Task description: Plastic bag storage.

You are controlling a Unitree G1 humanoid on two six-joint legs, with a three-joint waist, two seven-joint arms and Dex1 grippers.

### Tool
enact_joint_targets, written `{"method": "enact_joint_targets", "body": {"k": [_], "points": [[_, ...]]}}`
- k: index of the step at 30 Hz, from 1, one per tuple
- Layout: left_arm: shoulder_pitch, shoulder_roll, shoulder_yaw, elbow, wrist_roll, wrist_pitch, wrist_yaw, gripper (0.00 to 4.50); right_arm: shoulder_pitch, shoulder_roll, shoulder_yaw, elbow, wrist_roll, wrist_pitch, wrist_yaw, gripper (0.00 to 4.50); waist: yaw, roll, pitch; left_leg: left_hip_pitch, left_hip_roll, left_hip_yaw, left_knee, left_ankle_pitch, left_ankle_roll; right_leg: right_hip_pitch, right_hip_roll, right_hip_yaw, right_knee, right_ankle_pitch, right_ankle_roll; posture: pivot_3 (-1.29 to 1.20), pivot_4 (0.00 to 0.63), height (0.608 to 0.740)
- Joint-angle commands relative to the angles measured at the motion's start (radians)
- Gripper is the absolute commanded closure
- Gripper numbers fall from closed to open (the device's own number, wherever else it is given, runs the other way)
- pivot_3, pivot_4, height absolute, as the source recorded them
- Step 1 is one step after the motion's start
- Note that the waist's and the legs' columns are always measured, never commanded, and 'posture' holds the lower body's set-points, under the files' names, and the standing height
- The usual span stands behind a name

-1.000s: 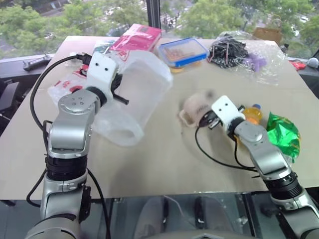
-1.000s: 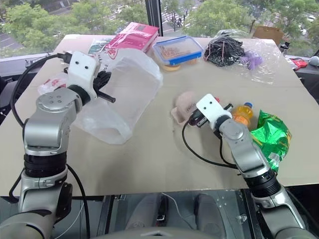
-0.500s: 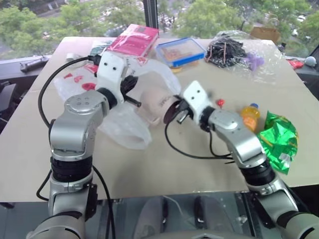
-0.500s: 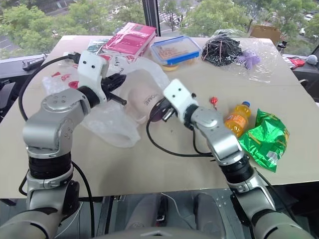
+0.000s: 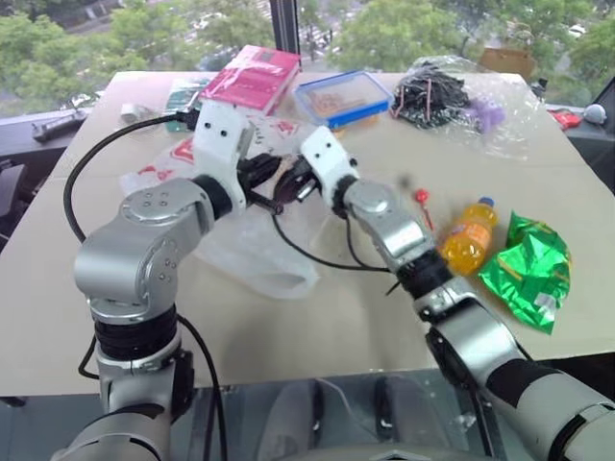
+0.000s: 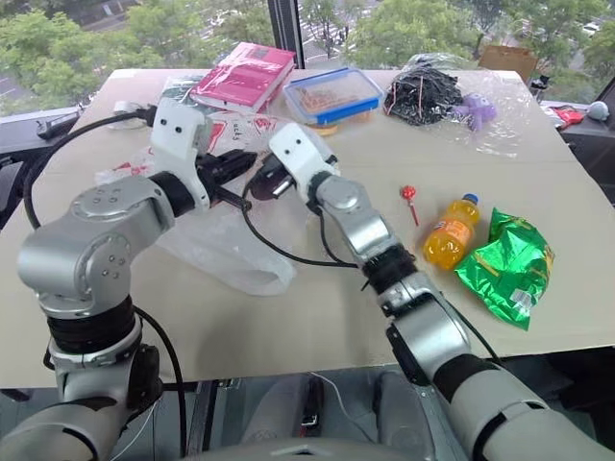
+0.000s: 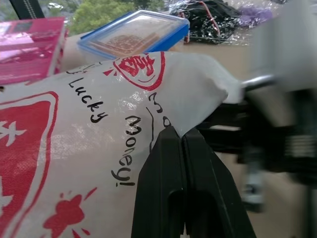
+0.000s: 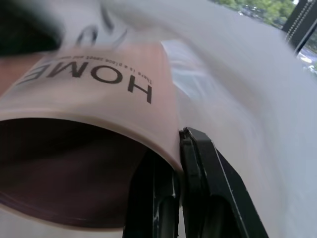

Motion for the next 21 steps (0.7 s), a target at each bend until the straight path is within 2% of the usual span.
{"method": "enact_joint_targets", "body": {"k": [1, 4, 6, 7, 9, 10, 13, 15, 18, 21], "points": [[-0.019, -0.018, 0.022, -0.058, -0.040, 0.028, 0.015, 4.50, -0.105, 0.090, -0.052, 0.195, 0.009, -0.160, -0.059, 4.46, 0.003, 0.000, 0.000, 0.000, -0.001, 0.000, -0.001, 0.001, -0.001, 0.000, 0.000, 0.000, 0.000, 0.000, 0.000, 0.00, 0.150, 0.740], [-0.015, -0.063, 0.036, -0.061, -0.076, 0.052, 0.021, 4.50, -0.176, 0.190, -0.103, 0.356, 0.066, -0.260, -0.003, 4.46, -0.002, 0.000, 0.000, 0.000, -0.001, -0.001, -0.004, 0.001, -0.002, -0.001, 0.000, 0.000, -0.001, 0.000, 0.000, 0.00, 0.150, 0.740], [-0.010, -0.092, 0.050, -0.063, -0.093, 0.068, 0.029, 4.50, -0.199, 0.194, -0.110, 0.409, 0.059, -0.300, -0.006, 3.78, -0.006, 0.001, 0.000, 0.000, -0.001, -0.001, -0.005, 0.002, -0.002, -0.001, 0.000, -0.001, -0.001, 0.000, -0.001, 0.00, 0.150, 0.740], [-0.006, -0.098, 0.053, -0.063, -0.097, 0.067, 0.029, 4.50, -0.204, 0.186, -0.106, 0.420, 0.049, -0.317, -0.014, 3.72, -0.014, 0.001, 0.000, 0.000, -0.001, -0.001, -0.005, 0.002, -0.002, -0.001, 0.000, -0.001, -0.001, 0.000, -0.001, 0.00, 0.150, 0.740], [0.001, -0.110, 0.063, -0.060, -0.107, 0.069, 0.032, 4.50, -0.203, 0.162, -0.106, 0.421, 0.040, -0.345, -0.009, 2.97, -0.020, 0.001, 0.000, 0.000, -0.001, -0.001, -0.005, 0.002, -0.003, -0.002, 0.000, 0.000, -0.001, 0.000, -0.001, 0.00, 0.150, 0.740], [0.005, -0.116, 0.071, -0.051, -0.108, 0.068, 0.035, 4.50, -0.194, 0.143, -0.107, 0.408, 0.040, -0.353, 0.005, 2.43, -0.023, 0.001, 0.001, 0.000, -0.001, -0.001, -0.006, 0.002, -0.003, -0.002, 0.000, 0.000, 0.000, -0.001, -0.001, 0.00, 0.150, 0.740], [0.008, -0.129, 0.093, -0.016, -0.109, 0.055, 0.042, 4.50, -0.130, 0.091, -0.104, 0.297, 0.067, -0.327, 0.120, 1.15, -0.024, 0.001, 0.001, 0.000, 0.000, -0.001, -0.006, 0.003, -0.005, -0.004, 0.001, 0.000, 0.001, -0.001, -0.003, 0.00, 0.150, 0.740], [0.008, -0.129, 0.098, 0.006, -0.108, 0.037, 0.044, 4.50, -0.061, 0.053, -0.083, 0.167, 0.074, -0.277, 0.190, 1.15, -0.022, 0.001, 0.001, 0.000, 0.001, -0.001, -0.007, 0.003, -0.005, -0.004, 0.001, 0.000, 0.002, -0.002, -0.003, 0.00, 0.150, 0.740], [0.005, -0.123, 0.085, 0.039, -0.107, 0.007, 0.042, 4.50, 0.086, -0.019, -0.053, -0.160, 0.091, -0.112, 0.254, 1.15, -0.013, 0.001, 0.000, 0.000, 0.001, -0.001, -0.007, 0.003, -0.005, -0.004, 0.001, 0.000, 0.001, -0.002, -0.003, 0.00, 0.150, 0.740], [0.012, -0.115, 0.047, 0.068, -0.101, -0.044, 0.029, 4.50, 0.231, -0.116, -0.035, -0.577, 0.153, 0.161, 0.308, 1.15, 0.000, 0.001, 0.000, -0.001, 0.000, -0.002, -0.006, 0.003, -0.005, -0.004, -0.001, -0.001, 0.001, -0.002, -0.003, 0.00, 0.150, 0.740]]}}
